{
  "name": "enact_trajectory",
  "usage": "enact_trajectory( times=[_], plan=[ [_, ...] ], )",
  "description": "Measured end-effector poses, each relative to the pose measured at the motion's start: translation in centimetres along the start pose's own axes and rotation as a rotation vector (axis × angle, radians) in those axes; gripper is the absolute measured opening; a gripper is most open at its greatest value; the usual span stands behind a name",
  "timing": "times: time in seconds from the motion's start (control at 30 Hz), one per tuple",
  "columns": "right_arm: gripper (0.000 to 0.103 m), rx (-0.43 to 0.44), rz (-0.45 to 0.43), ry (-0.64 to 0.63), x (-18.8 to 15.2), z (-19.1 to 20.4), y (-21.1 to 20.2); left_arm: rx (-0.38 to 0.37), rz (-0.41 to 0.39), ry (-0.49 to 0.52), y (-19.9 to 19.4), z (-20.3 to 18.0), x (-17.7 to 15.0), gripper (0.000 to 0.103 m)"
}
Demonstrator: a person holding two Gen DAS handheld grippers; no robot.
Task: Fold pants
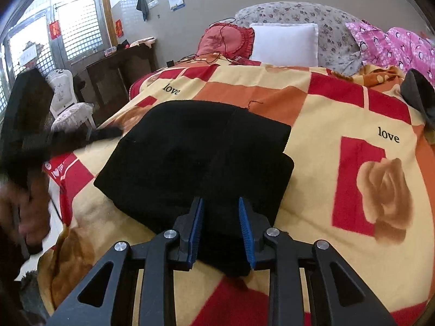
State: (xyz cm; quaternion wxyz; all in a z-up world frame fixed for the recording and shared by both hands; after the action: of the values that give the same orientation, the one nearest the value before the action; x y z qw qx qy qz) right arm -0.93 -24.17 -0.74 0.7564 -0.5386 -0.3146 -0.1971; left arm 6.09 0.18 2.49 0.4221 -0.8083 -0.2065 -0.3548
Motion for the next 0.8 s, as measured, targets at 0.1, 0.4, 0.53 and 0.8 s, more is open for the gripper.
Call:
enact_trajectory(
  times=[0.1, 0.4, 0.53, 0.8],
  plan=[
    [0.027, -0.003, 0.004, 0.013, 0.0, 0.1, 0.0, 0.046, 0.079, -0.012, 3.9, 1.0, 1.5, 0.010],
    [0.027, 0.029, 0.007, 0.065, -0.2, -0.7, -0.2, 0.105, 0.138, -0.063, 6.7, 2.5, 0.9, 0.011],
    [0.028, 0.020, -0.003, 0.056, -0.4, -0.4, -0.3, 0.108, 0.044, 0.001, 2.8, -0.4, 0.6, 0.019],
    [0.030, 0.024, -0.001, 0.080, 1.4, -0.2, -1.5, 0.113, 0.040, 0.152, 2.5, -4.1, -4.3, 0.039]
  ],
)
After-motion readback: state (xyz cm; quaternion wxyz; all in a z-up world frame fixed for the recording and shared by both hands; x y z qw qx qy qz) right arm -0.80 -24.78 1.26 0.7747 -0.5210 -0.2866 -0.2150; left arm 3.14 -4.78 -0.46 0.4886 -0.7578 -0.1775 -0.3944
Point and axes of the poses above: each gripper's, at about its wrist camera, not at the fingertips, and y roughly the way its jaws point, z to its left, x to its top, the point moved 1 cm from there along y, roughly the way its jaws point, and after that the axes turned 9 degrees about y, right-handed, at the moved point
